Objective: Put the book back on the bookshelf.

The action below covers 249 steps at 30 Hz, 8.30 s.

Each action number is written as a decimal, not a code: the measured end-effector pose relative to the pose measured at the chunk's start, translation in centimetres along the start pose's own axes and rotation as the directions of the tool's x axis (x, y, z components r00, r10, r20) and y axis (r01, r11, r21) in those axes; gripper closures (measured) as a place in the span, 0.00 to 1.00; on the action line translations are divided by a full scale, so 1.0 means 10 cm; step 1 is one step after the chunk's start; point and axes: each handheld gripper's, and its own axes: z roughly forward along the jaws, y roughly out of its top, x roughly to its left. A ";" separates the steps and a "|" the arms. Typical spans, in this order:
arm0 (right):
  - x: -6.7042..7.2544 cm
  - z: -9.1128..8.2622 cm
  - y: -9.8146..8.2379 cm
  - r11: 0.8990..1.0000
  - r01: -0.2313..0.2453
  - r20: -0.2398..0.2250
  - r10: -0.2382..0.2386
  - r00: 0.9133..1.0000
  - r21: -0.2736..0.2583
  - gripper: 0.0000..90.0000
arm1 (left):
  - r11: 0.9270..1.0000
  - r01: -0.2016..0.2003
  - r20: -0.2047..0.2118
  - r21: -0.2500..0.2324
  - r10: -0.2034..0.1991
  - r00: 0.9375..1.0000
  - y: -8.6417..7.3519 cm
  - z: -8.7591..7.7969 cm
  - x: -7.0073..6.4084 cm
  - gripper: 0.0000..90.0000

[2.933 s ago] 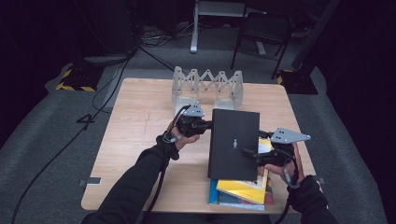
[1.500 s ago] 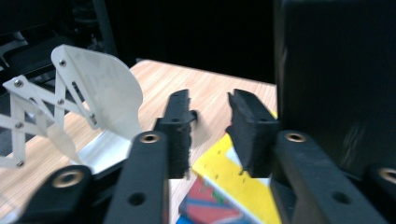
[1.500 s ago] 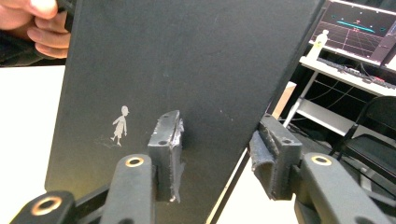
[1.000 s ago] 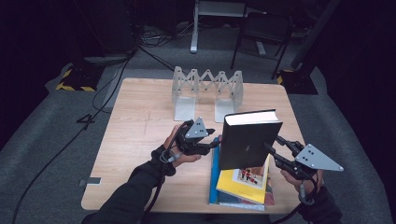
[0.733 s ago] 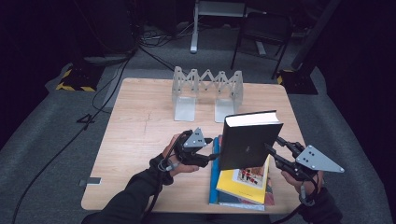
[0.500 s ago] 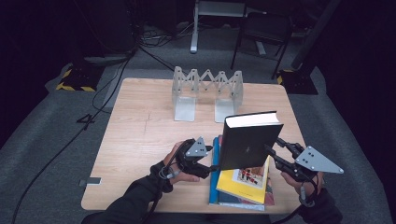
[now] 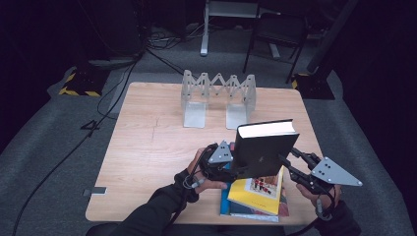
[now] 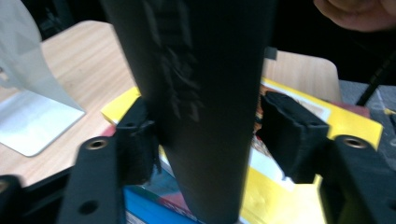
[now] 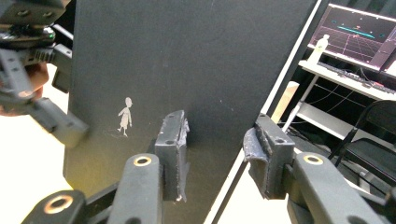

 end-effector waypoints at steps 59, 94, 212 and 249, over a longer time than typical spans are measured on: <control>-0.47 -0.10 -0.75 0.934 -0.224 0.122 0.197 0.973 0.279 0.34 | 0.987 -0.052 0.013 -0.150 0.055 0.998 0.62 -0.28 -0.02 0.58; -0.42 0.14 -1.09 0.861 -0.219 0.087 0.201 0.976 0.459 0.34 | 0.990 -0.013 -0.201 -0.138 -0.015 0.980 0.82 -0.36 0.32 0.59; -0.37 0.18 -1.11 0.848 -0.157 0.020 0.170 0.985 0.506 0.35 | 0.932 0.234 -0.683 -0.278 -0.363 0.634 -0.20 -0.64 1.38 0.55; -0.30 0.24 -1.16 0.834 -0.114 -0.019 0.147 0.989 0.540 0.35 | 0.913 0.278 -0.771 -0.299 -0.403 0.493 -0.28 -0.22 1.43 0.53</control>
